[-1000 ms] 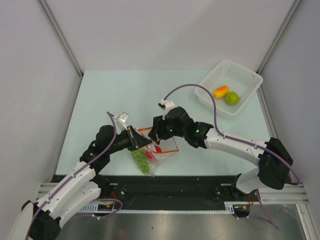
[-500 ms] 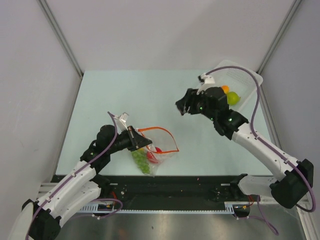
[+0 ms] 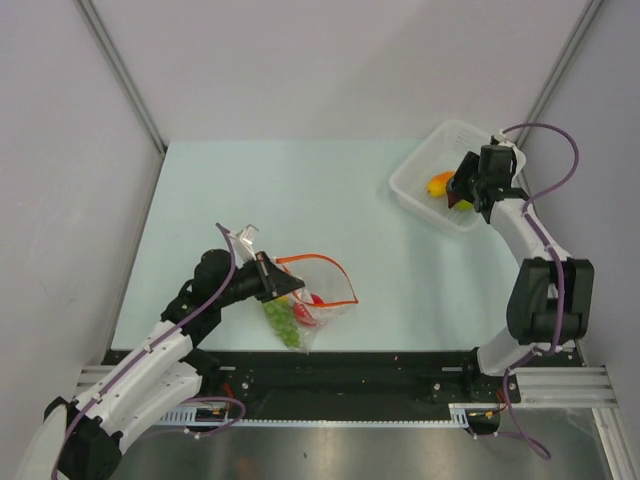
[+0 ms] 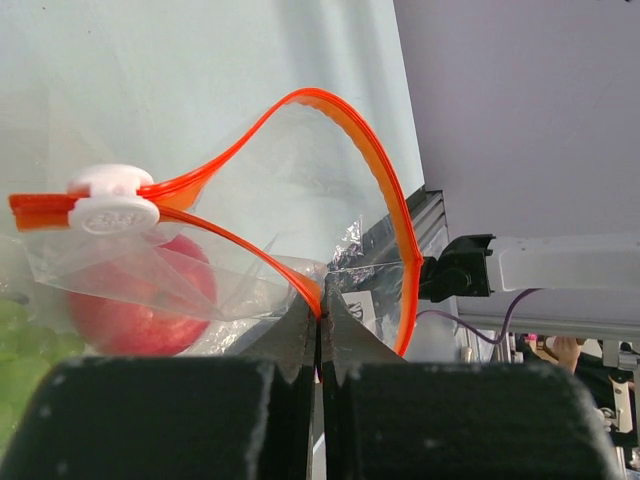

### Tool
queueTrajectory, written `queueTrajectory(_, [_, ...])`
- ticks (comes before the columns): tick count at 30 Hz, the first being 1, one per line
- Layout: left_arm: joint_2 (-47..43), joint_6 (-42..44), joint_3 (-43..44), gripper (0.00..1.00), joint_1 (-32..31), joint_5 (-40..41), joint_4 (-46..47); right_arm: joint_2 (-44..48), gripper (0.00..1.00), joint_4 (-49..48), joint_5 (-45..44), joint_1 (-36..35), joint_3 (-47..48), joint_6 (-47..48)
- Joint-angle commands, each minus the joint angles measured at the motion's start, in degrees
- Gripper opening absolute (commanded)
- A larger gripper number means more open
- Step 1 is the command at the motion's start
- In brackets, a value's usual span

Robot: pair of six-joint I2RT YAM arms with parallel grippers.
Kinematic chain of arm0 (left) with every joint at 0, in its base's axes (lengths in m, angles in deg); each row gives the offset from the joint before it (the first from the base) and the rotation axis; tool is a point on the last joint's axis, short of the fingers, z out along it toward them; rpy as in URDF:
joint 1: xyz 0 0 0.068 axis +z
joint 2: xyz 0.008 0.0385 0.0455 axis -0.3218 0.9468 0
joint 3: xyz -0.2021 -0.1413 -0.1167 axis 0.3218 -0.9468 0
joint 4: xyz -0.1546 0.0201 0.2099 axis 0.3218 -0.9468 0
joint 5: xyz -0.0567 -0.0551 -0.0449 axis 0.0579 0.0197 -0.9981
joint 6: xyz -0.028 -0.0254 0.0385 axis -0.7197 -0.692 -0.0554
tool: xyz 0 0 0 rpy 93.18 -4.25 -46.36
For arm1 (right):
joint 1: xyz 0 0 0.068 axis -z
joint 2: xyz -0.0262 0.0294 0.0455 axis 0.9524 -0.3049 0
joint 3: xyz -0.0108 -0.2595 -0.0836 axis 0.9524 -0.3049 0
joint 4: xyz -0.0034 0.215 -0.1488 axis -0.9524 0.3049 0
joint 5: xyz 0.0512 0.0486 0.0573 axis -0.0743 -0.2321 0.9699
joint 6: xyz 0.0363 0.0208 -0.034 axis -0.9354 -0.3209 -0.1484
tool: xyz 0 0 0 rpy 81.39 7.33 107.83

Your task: Open the zip-top bag and remove the fake food

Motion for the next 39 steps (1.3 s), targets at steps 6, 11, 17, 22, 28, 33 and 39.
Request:
queueTrajectory(6, [1.11, 0.88, 1.29, 0.00, 0.14, -1.00, 2.03, -7.46, 0.65, 0.36, -0.11, 3.61, 3.91, 1.29])
queueTrajectory(11, [1.64, 1.05, 1.64, 0.00, 0.06, -1.27, 2.11, -8.61, 0.82, 2.91, -0.03, 3.70, 4.44, 1.38])
queueTrajectory(17, [1.03, 1.05, 1.73, 0.00, 0.06, -1.09, 1.76, -5.36, 0.82, 5.98, -0.55, 1.43, 5.14, 1.64])
queueTrajectory(22, [0.58, 0.88, 1.73, 0.00, 0.14, -0.74, 1.59, 1.13, 0.81, 8.71, -1.70, -4.90, 3.66, 1.65])
queueTrajectory(28, [1.55, 0.88, 1.64, 0.00, 0.06, -1.27, 2.90, 8.34, 0.79, 10.82, -1.17, -17.11, -0.56, 0.33])
queueTrajectory(33, [3.39, 1.76, 2.61, 0.00, 0.06, -1.97, 2.64, 15.20, 0.79, 11.44, 1.02, -29.24, -5.22, -1.78])
queueTrajectory(39, [4.01, 2.20, 2.87, 0.00, 0.06, -1.88, 2.47, 18.63, 0.76, 13.19, -1.52, -46.20, -6.11, -5.03])
